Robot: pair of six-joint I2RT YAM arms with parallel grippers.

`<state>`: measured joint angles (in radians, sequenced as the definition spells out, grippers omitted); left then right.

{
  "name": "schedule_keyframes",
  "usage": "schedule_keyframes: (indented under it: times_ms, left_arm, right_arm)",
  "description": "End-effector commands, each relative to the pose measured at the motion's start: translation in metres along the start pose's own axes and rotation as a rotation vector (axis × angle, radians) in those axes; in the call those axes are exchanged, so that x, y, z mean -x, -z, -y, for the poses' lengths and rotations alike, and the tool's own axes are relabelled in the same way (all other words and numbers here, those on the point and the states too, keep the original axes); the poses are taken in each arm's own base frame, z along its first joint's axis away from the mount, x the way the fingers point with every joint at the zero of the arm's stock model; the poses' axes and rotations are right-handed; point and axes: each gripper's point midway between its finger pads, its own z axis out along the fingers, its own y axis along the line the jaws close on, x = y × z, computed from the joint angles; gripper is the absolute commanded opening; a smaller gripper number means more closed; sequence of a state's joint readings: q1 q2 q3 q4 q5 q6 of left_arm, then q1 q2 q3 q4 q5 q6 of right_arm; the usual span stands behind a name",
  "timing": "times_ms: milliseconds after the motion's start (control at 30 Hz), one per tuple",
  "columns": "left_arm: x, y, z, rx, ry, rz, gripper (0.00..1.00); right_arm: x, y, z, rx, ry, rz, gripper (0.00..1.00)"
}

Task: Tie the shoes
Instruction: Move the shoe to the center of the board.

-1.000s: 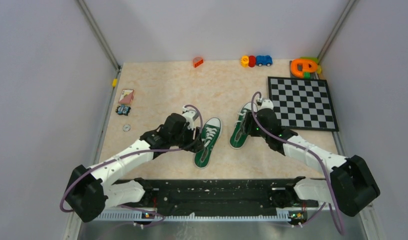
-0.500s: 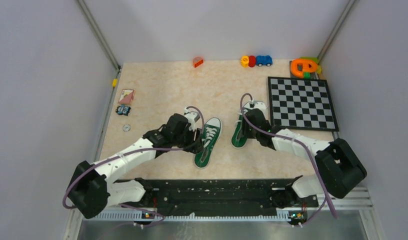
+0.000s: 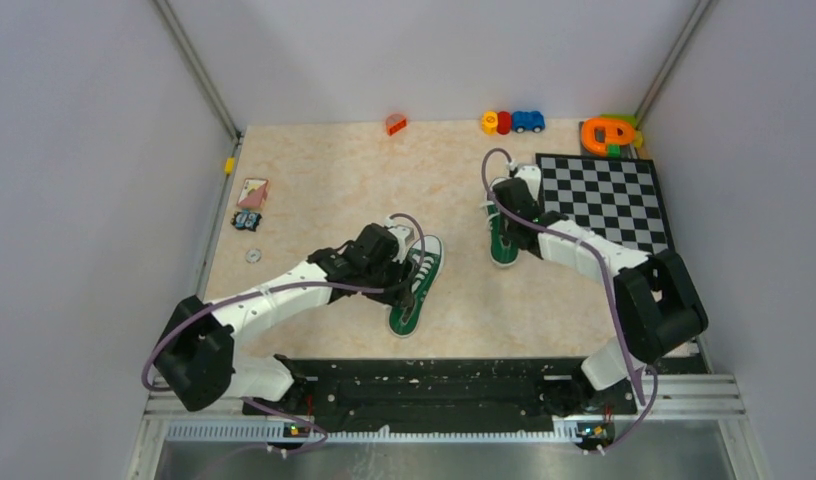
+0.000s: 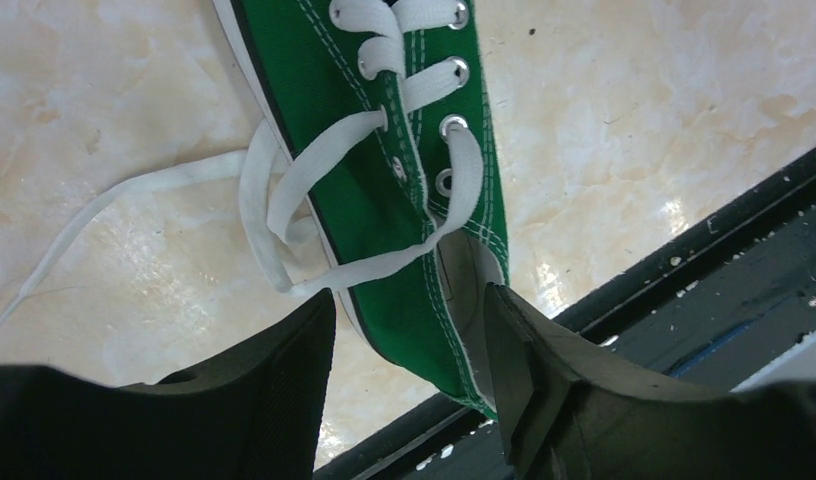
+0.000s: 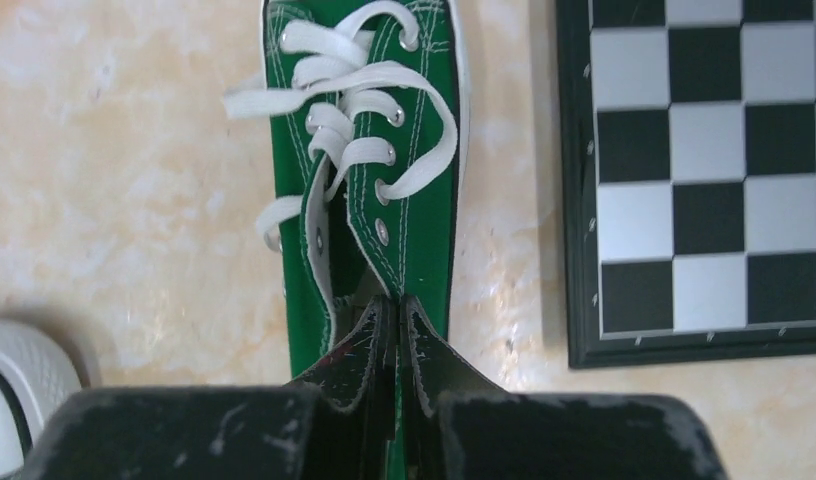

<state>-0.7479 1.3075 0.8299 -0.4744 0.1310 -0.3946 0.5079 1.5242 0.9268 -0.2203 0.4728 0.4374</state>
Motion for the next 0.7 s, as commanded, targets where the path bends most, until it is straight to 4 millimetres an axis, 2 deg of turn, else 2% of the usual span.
schedule_keyframes:
  times_ms: [0,33,133,233,267,300,367,467,500,600,633,667]
  left_arm:
    - [0.009,-0.002,-0.005,0.061,0.025,0.01,0.6]
    - [0.011,-0.004,-0.005,0.063,0.028,0.014,0.6]
    - [0.018,-0.009,-0.001,0.047,0.029,0.025,0.6]
    - [0.024,-0.016,0.0,0.047,0.026,0.027,0.59]
    - [0.024,-0.018,0.0,0.049,0.025,0.023,0.59]
    - [0.026,-0.02,0.0,0.049,0.024,0.023,0.59]
    - [0.025,-0.025,0.001,0.046,0.024,0.012,0.59]
    - [0.024,-0.031,-0.002,0.056,0.025,-0.002,0.59]
    - [0.024,-0.033,-0.004,0.067,0.027,-0.002,0.58]
    - [0.027,-0.037,-0.005,0.073,0.021,0.004,0.53]
    - [0.028,-0.039,-0.004,0.069,0.019,0.009,0.48]
    - [0.031,-0.04,-0.002,0.06,0.015,0.02,0.38]
  right_arm:
    - [0.082,-0.01,-0.005,0.006,0.001,0.15,0.0]
    - [0.097,-0.012,-0.007,0.018,-0.007,0.168,0.0]
    - [0.125,-0.018,-0.01,0.039,0.003,0.201,0.0]
    - [0.143,-0.019,-0.017,0.064,0.036,0.23,0.0]
    - [0.144,-0.019,-0.021,0.08,0.043,0.22,0.14]
    - [0.143,-0.018,-0.024,0.098,0.05,0.208,0.3]
    - [0.139,-0.013,-0.03,0.143,0.059,0.187,0.44]
    - [0.125,0.006,-0.037,0.221,0.056,0.174,0.51]
    - [0.125,0.02,-0.038,0.245,0.045,0.19,0.52]
    - [0.102,0.05,-0.044,0.318,0.04,0.189,0.57]
    - [0.094,0.061,-0.047,0.346,0.039,0.188,0.58]
    - [0.074,0.066,-0.048,0.364,0.046,0.166,0.58]
